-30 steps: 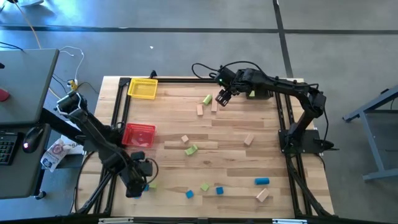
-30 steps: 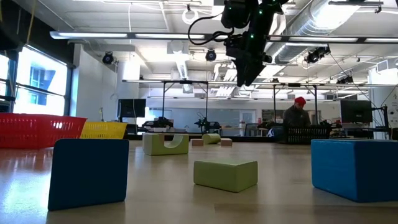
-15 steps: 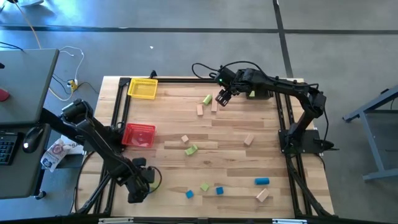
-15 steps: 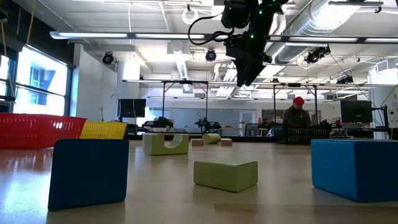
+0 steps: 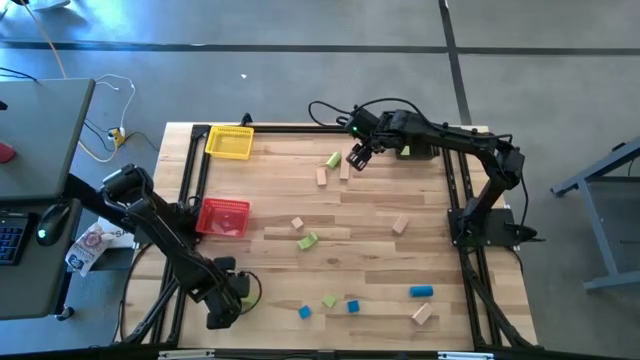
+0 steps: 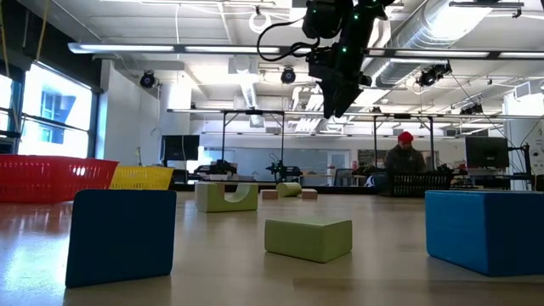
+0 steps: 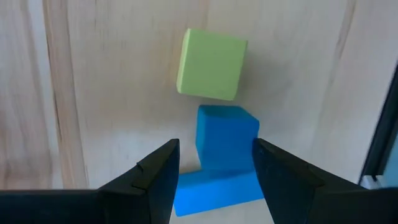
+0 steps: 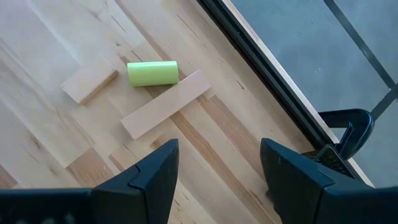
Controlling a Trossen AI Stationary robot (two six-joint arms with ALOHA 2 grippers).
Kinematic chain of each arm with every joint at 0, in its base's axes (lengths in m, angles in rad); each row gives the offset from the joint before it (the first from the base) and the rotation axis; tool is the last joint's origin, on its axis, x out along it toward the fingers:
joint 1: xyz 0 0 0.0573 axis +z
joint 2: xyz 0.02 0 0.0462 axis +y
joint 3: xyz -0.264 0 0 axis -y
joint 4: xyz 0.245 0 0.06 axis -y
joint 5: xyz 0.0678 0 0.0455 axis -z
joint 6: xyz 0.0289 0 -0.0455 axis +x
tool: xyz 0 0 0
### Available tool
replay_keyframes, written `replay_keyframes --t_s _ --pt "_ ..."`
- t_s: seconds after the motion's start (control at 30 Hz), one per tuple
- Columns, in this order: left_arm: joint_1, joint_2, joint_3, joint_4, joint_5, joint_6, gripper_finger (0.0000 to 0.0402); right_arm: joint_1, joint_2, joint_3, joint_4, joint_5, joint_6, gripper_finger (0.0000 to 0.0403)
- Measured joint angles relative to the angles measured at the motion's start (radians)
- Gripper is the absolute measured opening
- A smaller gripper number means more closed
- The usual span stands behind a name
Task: Sort & place blocks by color
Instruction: Put the blue block into the red bin
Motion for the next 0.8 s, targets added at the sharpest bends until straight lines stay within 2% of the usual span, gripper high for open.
replay_keyframes --t_s 0.2,0.57,0.8 --pt "0.000 0.072 -0.006 0.008 0.026 0.013 0.0188 0.000 0.000 0.000 0.000 0.000 0.000 0.0213" --pt "0.000 0.088 -0.001 0.031 -0.001 0.024 0.0185 0.000 0.000 0.000 0.000 0.000 0.000 0.0213" --pt "0.000 0.088 -0.001 0.031 -0.043 0.048 0.0137 0.000 0.000 0.000 0.000 0.000 0.000 0.0213"
